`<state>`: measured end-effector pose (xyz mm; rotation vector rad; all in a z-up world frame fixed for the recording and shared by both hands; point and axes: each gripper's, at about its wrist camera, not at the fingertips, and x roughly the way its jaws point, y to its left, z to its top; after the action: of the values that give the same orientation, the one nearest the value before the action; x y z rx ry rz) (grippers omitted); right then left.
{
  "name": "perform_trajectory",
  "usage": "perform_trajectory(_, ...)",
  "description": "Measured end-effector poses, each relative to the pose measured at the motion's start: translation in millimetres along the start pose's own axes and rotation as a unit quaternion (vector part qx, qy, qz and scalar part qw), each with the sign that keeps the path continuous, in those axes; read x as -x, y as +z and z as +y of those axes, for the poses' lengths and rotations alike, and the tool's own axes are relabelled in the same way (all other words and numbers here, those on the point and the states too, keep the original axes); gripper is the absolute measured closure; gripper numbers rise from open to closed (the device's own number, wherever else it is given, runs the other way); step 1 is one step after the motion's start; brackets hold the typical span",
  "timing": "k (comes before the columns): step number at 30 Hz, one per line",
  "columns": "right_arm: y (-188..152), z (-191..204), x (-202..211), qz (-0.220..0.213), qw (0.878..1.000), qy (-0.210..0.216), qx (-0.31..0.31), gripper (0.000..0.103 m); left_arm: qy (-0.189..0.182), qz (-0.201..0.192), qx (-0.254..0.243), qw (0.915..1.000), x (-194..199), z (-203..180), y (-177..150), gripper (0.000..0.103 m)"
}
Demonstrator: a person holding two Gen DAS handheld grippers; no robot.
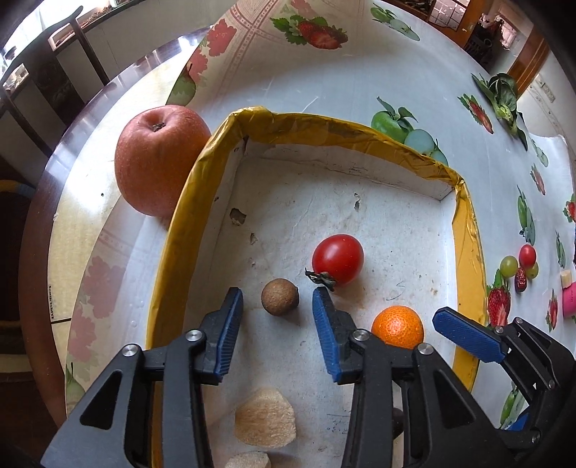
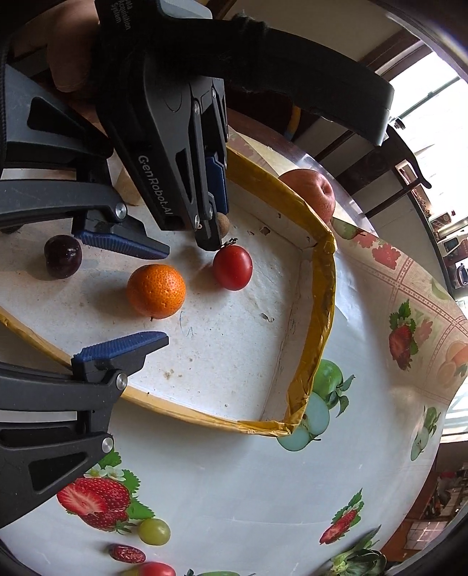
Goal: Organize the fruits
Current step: 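Carry the kiwi and mandarin into the tray and open both grippers, then withdraw both grippers from the tray toward the remaining fruits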
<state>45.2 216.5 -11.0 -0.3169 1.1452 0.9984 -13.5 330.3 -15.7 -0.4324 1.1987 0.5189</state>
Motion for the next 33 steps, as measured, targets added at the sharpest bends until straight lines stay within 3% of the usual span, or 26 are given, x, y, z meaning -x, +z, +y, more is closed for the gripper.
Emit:
perform_trajectory(13, -16.0, -9.3, 54.6, -0.039, 0.999, -0.009, -0.016, 0.05, -0.015, -0.023, 0.002, 0.9996, 40.2, -9.7, -16.4, 0.061)
perform_trajectory(33, -69.8, -73.9, 120.1, -0.064, 0.992, -0.048, -0.094, 0.05, -0.047, -0.026, -0.031, 0.9981, 64.7, -56.3, -36.0, 0.061)
